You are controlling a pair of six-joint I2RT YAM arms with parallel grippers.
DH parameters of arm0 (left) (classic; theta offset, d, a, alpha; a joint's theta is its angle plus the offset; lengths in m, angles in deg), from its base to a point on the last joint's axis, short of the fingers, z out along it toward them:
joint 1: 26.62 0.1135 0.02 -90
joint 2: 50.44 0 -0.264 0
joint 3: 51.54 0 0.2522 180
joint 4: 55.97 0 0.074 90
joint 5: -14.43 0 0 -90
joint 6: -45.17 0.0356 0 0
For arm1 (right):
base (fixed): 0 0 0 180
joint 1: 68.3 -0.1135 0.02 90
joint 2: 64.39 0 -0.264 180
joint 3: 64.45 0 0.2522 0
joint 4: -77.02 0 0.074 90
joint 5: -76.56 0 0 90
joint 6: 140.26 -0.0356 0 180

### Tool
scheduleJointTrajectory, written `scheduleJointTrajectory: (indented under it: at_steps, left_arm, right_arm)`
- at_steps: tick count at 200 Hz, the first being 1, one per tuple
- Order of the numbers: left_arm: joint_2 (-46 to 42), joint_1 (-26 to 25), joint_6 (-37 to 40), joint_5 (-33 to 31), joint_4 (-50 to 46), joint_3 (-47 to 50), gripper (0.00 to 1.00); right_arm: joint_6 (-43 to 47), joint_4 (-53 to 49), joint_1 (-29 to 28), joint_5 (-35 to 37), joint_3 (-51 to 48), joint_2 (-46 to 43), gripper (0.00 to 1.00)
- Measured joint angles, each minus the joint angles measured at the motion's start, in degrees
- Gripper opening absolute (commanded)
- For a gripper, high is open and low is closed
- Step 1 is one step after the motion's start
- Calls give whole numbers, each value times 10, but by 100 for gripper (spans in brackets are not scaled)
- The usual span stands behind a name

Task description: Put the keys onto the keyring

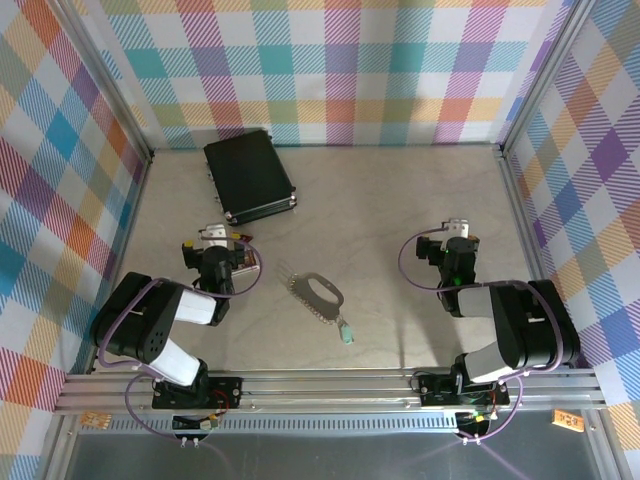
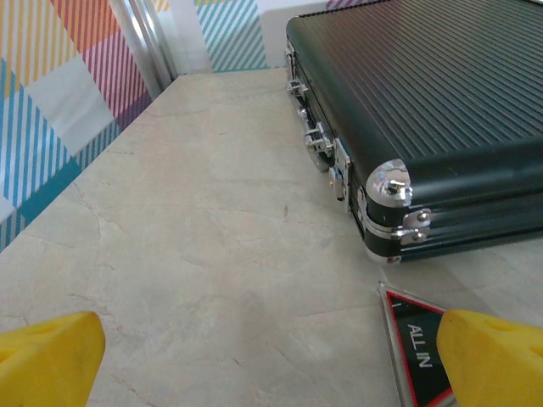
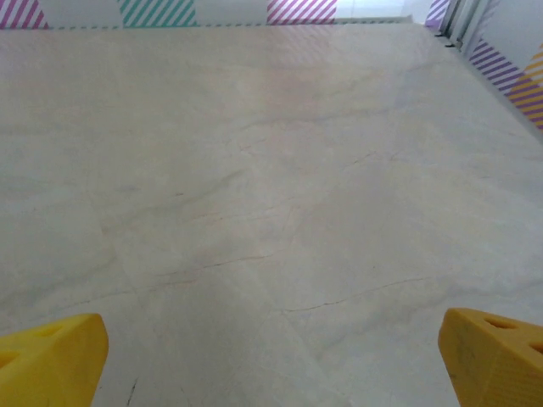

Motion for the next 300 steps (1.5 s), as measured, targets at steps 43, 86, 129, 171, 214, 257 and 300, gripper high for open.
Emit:
scheduleJointTrajectory:
  at_steps: [43, 86, 129, 171, 214, 257, 300]
  left_arm:
    - [0, 26, -23, 47, -44, -27, 100]
    - [19, 56, -42, 95, -58, -36, 100]
    - [21, 58, -51, 110, -57, -36, 100]
    - [21, 58, -52, 111, -57, -36, 100]
    - [21, 58, -53, 111, -57, -36, 100]
    - [21, 58, -53, 111, -57, -36, 100]
    - [21, 58, -54, 111, -57, -36, 100]
  right_arm:
    - [-1, 17, 13, -26, 18, 22, 99]
    - [-11, 7, 28, -36, 27, 34, 99]
    - [-14, 4, 31, -41, 27, 34, 99]
    - [-14, 4, 31, -41, 27, 34, 99]
    - [-14, 4, 31, -41, 27, 34, 99]
    - [-14, 3, 31, -41, 27, 34, 99]
    - [-14, 3, 31, -41, 27, 34, 99]
